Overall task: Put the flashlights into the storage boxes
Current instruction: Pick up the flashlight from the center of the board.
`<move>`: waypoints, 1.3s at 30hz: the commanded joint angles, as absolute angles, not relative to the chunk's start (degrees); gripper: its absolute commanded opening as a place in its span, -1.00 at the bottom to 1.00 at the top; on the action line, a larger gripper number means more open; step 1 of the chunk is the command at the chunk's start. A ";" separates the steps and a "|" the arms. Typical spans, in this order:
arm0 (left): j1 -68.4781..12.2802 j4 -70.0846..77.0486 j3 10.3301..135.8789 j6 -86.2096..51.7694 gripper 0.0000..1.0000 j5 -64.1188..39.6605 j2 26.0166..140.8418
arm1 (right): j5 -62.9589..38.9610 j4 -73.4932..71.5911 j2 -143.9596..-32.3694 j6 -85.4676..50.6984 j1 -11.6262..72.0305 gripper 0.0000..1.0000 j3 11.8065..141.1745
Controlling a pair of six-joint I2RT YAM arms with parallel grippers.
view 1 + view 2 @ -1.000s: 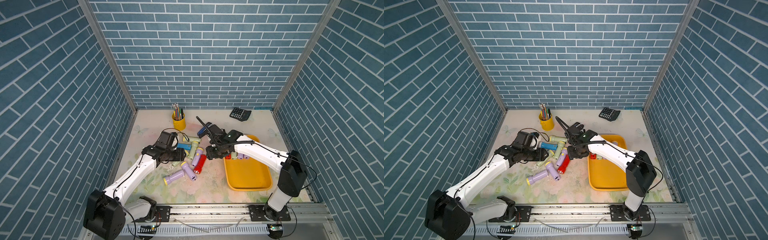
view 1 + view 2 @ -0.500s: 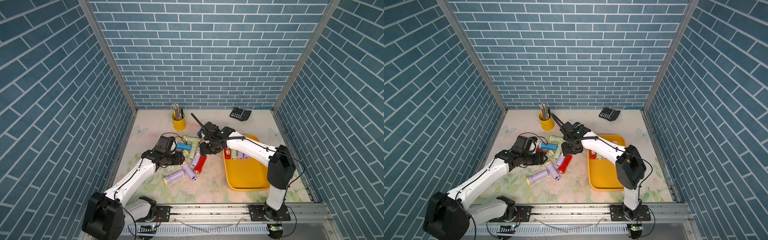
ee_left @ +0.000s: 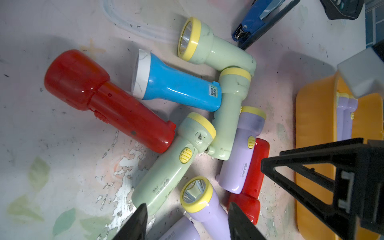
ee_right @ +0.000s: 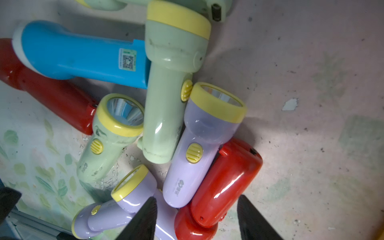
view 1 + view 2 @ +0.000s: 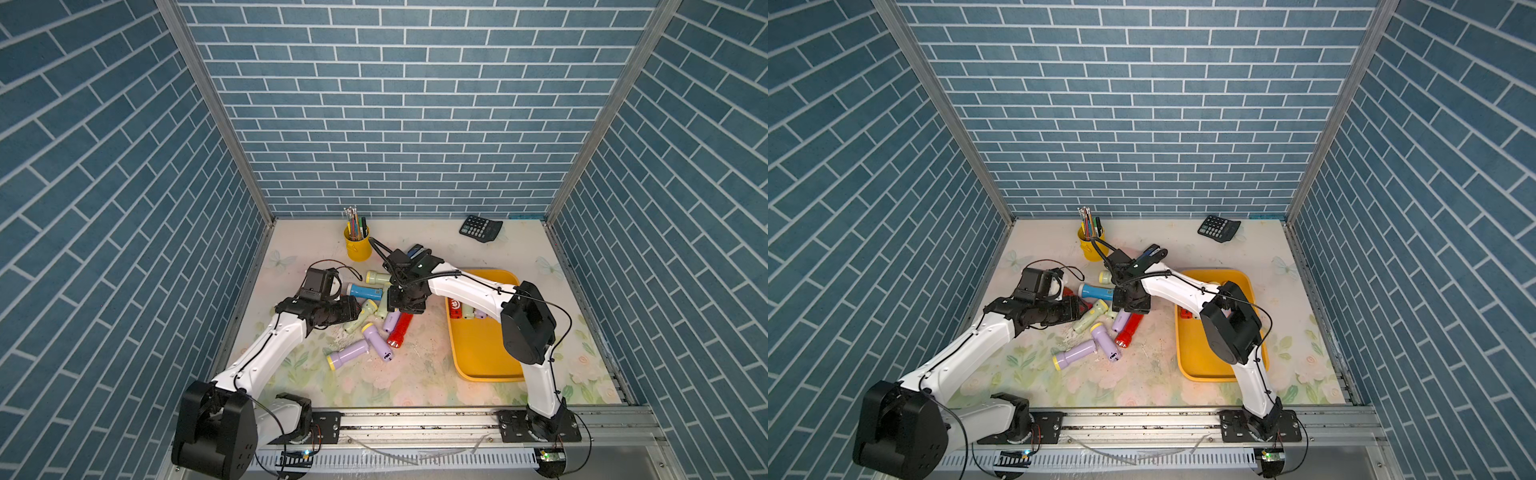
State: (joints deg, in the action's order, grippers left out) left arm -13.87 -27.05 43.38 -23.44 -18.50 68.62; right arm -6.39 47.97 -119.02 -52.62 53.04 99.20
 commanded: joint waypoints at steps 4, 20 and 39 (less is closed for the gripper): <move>-11.45 -26.13 44.89 -20.72 0.25 -21.98 72.00 | -8.30 50.83 -122.73 -58.75 53.19 0.23 104.20; -10.28 -25.33 44.57 -19.81 0.25 -23.64 72.94 | -9.72 51.24 -129.40 -59.50 53.39 0.16 107.32; -10.28 -25.05 45.40 -19.67 0.24 -24.78 73.66 | -3.86 55.65 -130.06 -57.74 53.31 -0.07 106.44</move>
